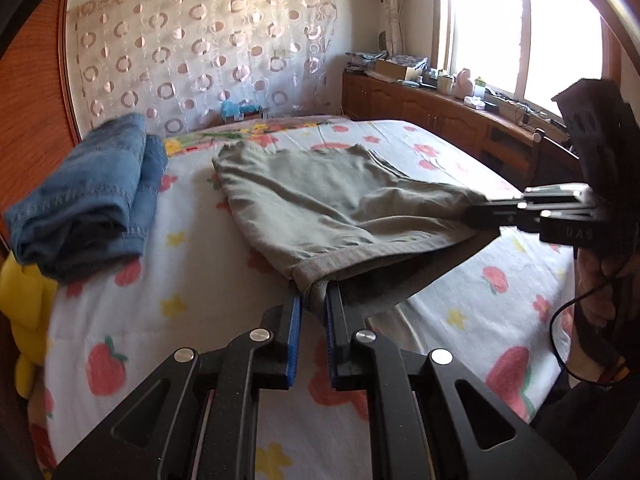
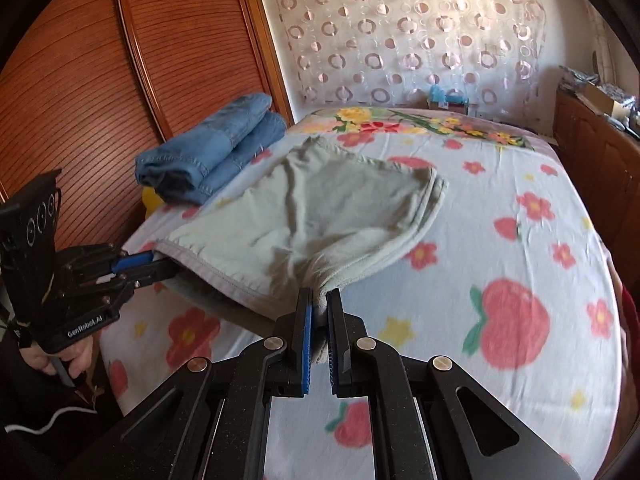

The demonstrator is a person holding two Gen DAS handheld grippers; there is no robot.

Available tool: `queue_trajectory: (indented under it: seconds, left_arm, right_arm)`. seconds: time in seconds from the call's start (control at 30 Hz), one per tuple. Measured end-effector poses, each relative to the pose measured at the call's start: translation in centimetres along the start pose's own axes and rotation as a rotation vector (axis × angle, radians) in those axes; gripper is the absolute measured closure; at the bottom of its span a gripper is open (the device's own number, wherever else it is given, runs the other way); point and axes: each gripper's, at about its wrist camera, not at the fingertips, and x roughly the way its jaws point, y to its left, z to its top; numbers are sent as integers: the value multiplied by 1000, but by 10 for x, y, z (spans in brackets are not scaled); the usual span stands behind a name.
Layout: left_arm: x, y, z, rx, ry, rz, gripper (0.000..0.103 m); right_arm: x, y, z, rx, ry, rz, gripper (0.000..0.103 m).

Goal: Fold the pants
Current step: 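Lower the trousers back onto the bed and open both grippers, then move both open grippers back toward the folded edge of the trousers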

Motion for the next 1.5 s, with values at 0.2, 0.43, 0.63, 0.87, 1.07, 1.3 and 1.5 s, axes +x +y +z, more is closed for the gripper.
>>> queue_trajectory:
  seconds: [0.2,0.43,0.63,0.87,1.07,1.3,1.5]
  left_arm:
    - [-1,-4,-15,-11,29,-14,91]
    - [-8,-5,-21,-3,39,-8,79]
    - [-11,6,-16,-25,9,14,54]
    - [8,16,3,-44,0,38,53]
    - [31,28,16,-53,-8,79,53]
    - [46,40,16,-84,14,101,53]
    - [48,36,15,-70,26,85,53]
  right_arm:
    - [9,1,-15,22,15,-1,97]
    - [11,-5,-23,29,26,-4,97]
    - [17,-12,-33,40,38,7,97]
    - [8,-11,-34,6,27,-30,90]
    - [-2,-27,-15,-33,-33,-86,80]
    - [33,-59,30,-30,-53,-168,75]
    - [78,-75,69,0,-8,-138,75]
